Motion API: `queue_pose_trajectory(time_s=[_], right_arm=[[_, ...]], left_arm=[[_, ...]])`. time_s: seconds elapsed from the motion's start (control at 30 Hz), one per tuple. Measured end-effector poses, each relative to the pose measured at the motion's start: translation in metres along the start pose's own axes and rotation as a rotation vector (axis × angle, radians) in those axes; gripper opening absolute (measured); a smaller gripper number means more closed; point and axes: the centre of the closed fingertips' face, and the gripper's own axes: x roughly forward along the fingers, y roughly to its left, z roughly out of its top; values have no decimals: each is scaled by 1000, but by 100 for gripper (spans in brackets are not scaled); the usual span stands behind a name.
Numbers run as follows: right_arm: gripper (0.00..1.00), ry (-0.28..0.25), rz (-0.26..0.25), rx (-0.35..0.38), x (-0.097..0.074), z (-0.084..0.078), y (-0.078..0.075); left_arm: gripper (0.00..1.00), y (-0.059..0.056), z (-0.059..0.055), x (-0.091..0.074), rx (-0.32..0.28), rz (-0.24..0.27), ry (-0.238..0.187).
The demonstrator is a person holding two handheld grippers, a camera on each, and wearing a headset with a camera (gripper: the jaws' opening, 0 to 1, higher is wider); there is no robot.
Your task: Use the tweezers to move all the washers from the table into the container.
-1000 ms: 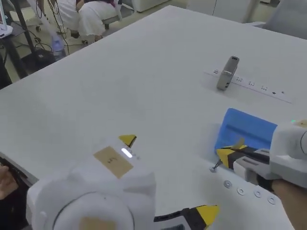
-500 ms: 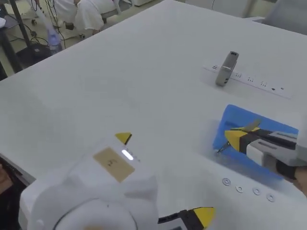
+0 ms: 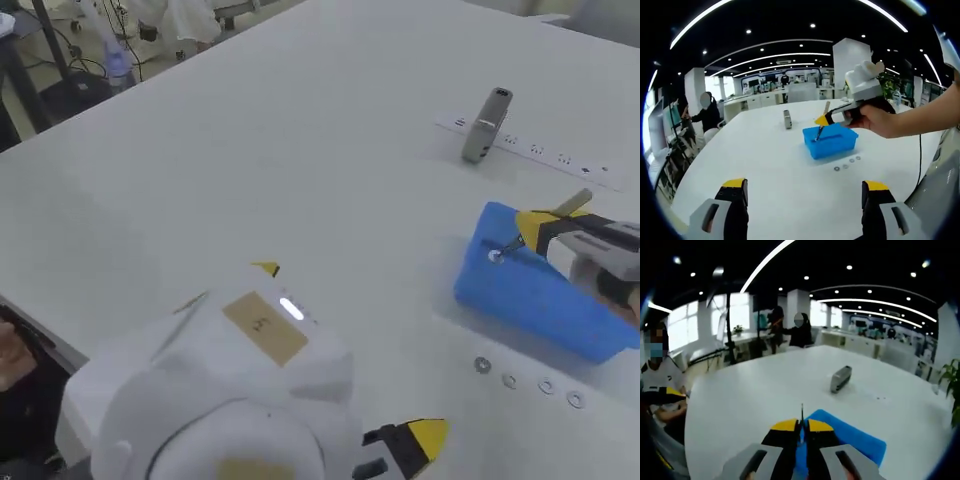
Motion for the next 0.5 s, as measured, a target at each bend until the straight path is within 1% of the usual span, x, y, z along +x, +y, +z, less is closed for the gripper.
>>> queue_pose_trajectory(time_s=[0.07,0.13,0.17,0.27,0.3,0.4,0.5], right_arm=[[2,11,-8,0,3,-4,-1],[2,22,-15,1,9,-9,-4],[2,32,-13,-1,15,-14,-3],[2,48,-20,9,18,-21,-7],[2,56,-14,10,22,-24,-5],[2,65,-9,10,25,-27,-3],[3,77,-7,9,23,-31,-4]], left_arm=[[96,0,0,0,5,0,2],[96,0,-1,0,8,1,3],[96,0,-1,0,9,3,4],[96,1,-1,0,10,9,3],[96,2,-1,0,10,11,4],[95,3,-1,0,10,15,5],[96,2,-1,0,10,14,4]])
